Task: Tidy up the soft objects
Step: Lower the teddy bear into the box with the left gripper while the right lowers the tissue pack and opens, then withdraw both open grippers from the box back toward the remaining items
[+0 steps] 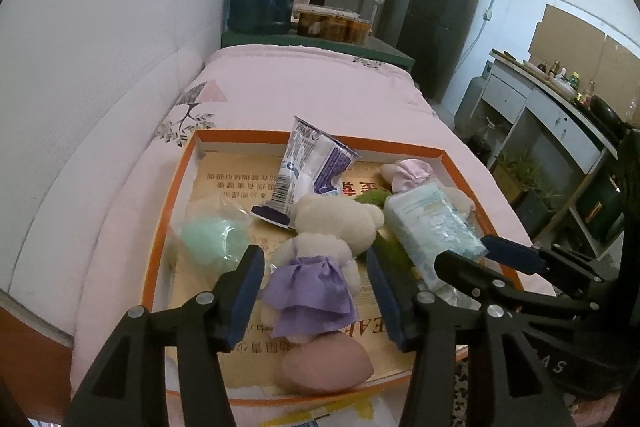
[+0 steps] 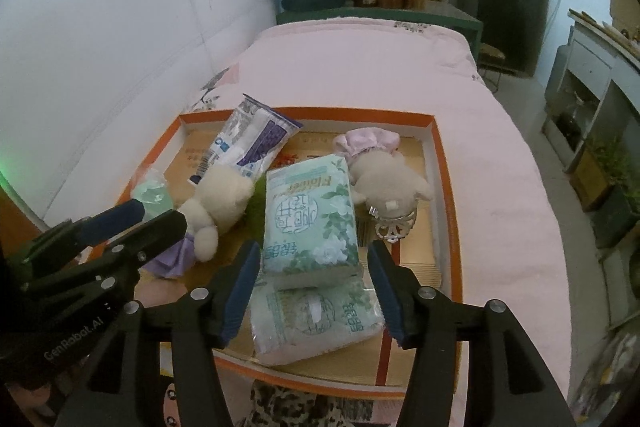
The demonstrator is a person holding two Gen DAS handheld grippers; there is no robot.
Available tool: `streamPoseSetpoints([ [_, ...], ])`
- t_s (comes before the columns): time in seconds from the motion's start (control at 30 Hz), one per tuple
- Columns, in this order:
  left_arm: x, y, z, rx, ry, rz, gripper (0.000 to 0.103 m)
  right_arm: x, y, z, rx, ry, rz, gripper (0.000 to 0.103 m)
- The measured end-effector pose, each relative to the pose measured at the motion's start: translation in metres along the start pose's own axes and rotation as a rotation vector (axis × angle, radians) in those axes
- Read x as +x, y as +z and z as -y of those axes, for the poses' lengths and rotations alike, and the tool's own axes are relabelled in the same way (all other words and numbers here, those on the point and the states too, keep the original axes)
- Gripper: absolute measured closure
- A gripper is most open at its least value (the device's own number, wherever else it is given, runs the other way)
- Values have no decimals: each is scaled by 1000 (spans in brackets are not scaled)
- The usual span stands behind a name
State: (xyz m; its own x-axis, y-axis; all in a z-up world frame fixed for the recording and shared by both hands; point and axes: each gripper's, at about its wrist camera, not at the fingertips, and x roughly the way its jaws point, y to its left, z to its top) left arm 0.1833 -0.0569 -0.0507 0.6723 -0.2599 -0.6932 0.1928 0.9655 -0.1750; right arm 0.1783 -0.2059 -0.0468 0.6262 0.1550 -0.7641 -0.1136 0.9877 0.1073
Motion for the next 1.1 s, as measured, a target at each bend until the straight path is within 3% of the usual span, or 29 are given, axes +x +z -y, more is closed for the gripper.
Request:
streamPoseSetpoints([
  [1.1,-85,-20,9,4,15,90,49,-101,-31,-25,5,28,107,44],
])
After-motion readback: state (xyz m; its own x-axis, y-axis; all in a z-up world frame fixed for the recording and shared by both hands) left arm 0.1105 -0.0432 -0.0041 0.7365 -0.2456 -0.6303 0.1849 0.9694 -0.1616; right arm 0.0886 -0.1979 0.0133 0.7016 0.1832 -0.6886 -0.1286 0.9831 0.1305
